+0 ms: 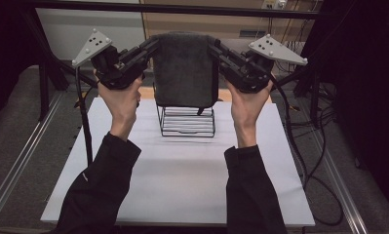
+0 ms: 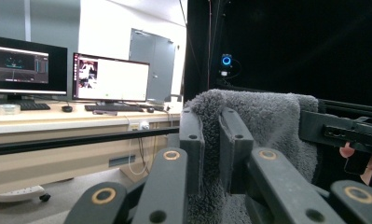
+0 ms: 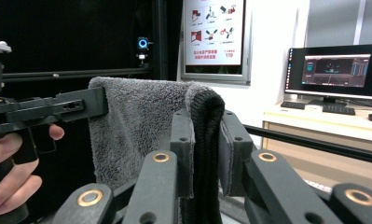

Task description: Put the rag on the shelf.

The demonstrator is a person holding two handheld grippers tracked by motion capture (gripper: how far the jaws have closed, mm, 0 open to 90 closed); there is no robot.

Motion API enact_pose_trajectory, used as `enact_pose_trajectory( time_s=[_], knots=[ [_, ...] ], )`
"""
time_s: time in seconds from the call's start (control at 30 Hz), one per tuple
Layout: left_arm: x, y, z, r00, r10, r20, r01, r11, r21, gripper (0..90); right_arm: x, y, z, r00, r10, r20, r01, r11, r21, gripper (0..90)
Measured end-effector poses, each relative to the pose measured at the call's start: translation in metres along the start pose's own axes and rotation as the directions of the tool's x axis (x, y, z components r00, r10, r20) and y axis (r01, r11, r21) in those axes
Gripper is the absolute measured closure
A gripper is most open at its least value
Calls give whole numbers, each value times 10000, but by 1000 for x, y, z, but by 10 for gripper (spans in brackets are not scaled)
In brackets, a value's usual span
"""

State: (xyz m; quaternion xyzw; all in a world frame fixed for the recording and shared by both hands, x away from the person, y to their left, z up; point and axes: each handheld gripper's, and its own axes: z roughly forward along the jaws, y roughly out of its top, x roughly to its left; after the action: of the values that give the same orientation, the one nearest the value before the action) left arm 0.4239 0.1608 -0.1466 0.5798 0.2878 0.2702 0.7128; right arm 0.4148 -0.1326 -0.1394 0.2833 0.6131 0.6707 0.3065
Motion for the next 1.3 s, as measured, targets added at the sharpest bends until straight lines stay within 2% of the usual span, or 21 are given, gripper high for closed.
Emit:
enact_pose_trajectory(
  time_s=[0.23, 0.43, 0.63, 0.87, 0.97, 1.1, 1.3],
  knots=[
    [3, 7, 10, 10000, 21, -29, -22, 10000, -78, 811, -7, 9, 6, 9999, -62, 92, 63, 9999, -86, 790],
    [9, 14, 18, 9998, -172, 24, 173, 9996, -212, 811, -13, 17, 14, 9999, -76, 116, 79, 9997, -211, 788],
    [14, 23, 25, 9999, -91, -64, 90, 9997, -218, 811, -16, 23, 22, 9996, -201, 202, 208, 9992, -330, 788],
    [21, 31, 32, 10000, -84, -34, 83, 9994, -330, 811, -25, 31, 35, 9996, -83, 259, 94, 9990, -442, 787],
    [25, 33, 35, 9999, -131, -26, 129, 9991, -406, 810, -30, 33, 41, 9997, -70, 246, 83, 9986, -528, 787],
    [30, 34, 41, 9997, 67, -242, -76, 9993, -355, 810, -34, 34, 50, 9992, -255, 294, 270, 9983, -521, 787],
    [41, 32, 51, 9996, 91, -267, -100, 9993, -348, 810, -42, 33, 61, 9993, -184, 339, 200, 9986, -489, 787]
  ],
)
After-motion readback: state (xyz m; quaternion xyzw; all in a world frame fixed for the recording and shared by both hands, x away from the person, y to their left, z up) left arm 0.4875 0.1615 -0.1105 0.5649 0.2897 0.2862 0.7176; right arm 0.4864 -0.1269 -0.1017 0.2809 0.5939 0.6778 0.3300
